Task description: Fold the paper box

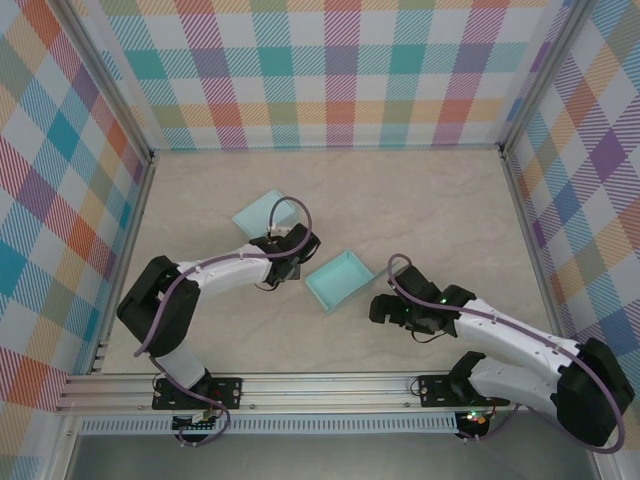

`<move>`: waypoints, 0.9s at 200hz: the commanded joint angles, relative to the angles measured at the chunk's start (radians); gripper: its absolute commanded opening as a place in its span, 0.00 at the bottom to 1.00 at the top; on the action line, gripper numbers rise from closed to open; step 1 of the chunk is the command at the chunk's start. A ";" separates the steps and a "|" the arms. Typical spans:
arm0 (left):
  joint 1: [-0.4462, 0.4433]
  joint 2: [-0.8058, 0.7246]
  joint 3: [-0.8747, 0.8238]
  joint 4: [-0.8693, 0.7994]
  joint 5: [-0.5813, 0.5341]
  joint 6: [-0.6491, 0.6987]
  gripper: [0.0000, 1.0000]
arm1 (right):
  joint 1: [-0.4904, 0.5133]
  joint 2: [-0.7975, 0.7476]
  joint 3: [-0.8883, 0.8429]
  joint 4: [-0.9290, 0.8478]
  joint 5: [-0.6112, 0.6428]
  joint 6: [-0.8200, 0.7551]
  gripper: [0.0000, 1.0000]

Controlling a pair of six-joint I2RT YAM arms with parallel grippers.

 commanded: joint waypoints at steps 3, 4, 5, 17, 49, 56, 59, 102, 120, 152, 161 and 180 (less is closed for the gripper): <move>0.009 0.019 -0.058 0.116 0.113 -0.027 0.54 | -0.006 0.063 0.007 0.223 -0.058 0.048 0.94; 0.009 0.019 -0.059 0.120 0.117 -0.027 0.54 | -0.007 0.067 0.008 0.226 -0.059 0.047 0.94; 0.009 0.020 -0.062 0.125 0.120 -0.029 0.54 | -0.008 0.070 0.010 0.229 -0.059 0.046 0.93; 0.006 0.019 -0.086 0.157 0.148 -0.040 0.52 | -0.019 0.113 0.022 0.266 -0.061 0.036 0.91; -0.030 0.011 -0.124 0.197 0.179 -0.056 0.50 | -0.091 0.231 0.067 0.364 -0.116 -0.020 0.86; -0.040 0.010 -0.131 0.206 0.186 -0.059 0.50 | -0.108 0.257 0.083 0.380 -0.132 -0.038 0.86; -0.046 0.010 -0.133 0.211 0.190 -0.061 0.50 | -0.116 0.268 0.091 0.383 -0.137 -0.044 0.86; -0.130 0.023 -0.151 0.317 0.214 -0.094 0.49 | -0.259 0.424 0.231 0.405 -0.229 -0.171 0.85; -0.179 0.042 -0.150 0.385 0.221 -0.114 0.49 | -0.324 0.487 0.296 0.402 -0.273 -0.222 0.86; -0.296 0.133 -0.080 0.526 0.207 -0.115 0.49 | -0.450 0.536 0.401 0.327 -0.310 -0.291 0.87; -0.329 0.141 -0.061 0.568 0.190 -0.096 0.50 | -0.487 0.518 0.409 0.302 -0.308 -0.302 0.88; -0.357 0.092 -0.066 0.640 0.152 -0.060 0.53 | -0.553 0.441 0.403 0.236 -0.269 -0.333 0.89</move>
